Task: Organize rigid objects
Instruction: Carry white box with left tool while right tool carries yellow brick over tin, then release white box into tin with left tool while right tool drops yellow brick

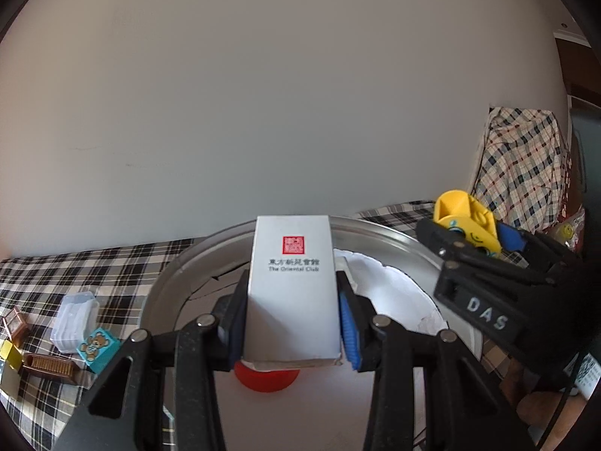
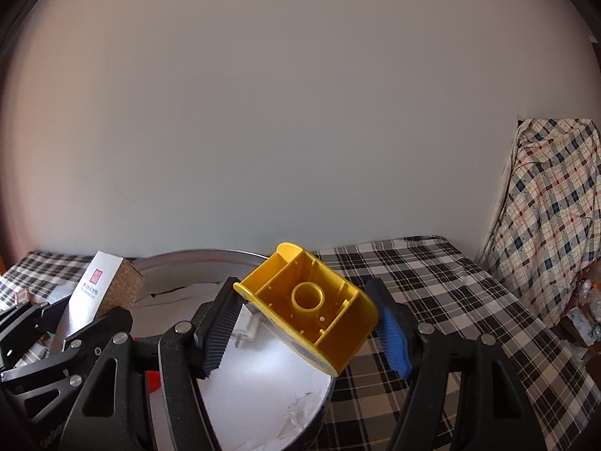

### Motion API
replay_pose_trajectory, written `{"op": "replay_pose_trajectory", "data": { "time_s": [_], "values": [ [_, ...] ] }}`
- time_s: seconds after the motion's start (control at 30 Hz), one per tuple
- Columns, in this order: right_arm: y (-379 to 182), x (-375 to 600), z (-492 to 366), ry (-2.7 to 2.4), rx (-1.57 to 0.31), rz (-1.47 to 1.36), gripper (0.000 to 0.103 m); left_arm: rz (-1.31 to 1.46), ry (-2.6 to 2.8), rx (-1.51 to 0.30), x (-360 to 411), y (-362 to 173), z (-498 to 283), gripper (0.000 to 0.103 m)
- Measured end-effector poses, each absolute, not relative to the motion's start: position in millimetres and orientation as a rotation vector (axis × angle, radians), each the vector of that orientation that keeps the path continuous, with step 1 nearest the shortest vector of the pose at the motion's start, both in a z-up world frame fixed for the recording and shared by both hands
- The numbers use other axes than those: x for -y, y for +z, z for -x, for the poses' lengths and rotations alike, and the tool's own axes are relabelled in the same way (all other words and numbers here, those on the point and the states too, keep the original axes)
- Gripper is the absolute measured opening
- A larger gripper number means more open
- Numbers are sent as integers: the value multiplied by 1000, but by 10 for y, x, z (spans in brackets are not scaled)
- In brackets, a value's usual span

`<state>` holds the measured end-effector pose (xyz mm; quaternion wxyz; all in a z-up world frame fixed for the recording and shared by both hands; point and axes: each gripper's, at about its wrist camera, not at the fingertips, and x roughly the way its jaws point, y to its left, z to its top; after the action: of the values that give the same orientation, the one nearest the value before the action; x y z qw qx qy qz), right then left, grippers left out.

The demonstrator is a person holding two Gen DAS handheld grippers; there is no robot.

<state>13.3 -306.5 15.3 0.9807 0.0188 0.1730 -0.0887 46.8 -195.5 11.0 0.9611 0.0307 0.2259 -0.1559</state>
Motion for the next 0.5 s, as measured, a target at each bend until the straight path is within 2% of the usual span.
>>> {"op": "replay_pose_trajectory", "data": {
  "time_s": [0.5],
  "values": [
    [-67, 3090, -348, -195, -432, 11, 70, -97, -307, -515, 2016, -30, -634, 40]
  ]
}}
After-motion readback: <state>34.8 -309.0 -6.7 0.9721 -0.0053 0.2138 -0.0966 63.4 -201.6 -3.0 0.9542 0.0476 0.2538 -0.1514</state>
